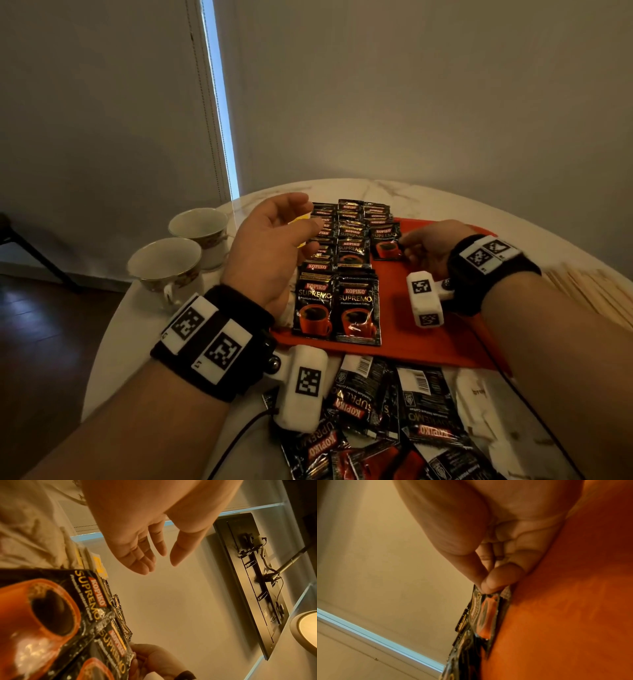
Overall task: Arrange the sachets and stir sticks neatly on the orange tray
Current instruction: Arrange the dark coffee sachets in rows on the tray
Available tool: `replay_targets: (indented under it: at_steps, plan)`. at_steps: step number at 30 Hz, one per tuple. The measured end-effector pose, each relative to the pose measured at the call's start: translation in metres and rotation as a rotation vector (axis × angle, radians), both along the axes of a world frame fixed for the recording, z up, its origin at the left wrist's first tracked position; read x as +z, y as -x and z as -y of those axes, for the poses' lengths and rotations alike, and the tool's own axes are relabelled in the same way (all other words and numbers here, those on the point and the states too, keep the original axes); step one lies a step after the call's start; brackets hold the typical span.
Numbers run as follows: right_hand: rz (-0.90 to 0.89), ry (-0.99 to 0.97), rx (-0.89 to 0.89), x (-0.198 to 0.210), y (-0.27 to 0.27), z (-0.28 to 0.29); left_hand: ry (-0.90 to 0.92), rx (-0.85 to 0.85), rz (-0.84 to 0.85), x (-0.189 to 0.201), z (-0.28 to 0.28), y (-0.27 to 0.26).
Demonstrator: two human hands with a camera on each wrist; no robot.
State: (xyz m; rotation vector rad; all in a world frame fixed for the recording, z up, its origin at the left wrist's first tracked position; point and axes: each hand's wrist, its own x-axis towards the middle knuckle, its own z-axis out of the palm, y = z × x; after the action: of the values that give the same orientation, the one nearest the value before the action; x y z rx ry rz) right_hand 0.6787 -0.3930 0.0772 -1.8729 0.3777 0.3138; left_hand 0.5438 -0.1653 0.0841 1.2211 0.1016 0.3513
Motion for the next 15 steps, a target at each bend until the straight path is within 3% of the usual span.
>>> replay_targets:
  at_steps: [10, 15]
  plan:
    - [0.003, 0.174, 0.053, 0.011, 0.009, -0.010, -0.012, 0.000, -0.023, 0.000, -0.001, 0.000]
    - [0.032, 0.125, 0.041, 0.014, 0.016, -0.013, -0.004, 0.001, -0.041, 0.001, 0.001, 0.001]
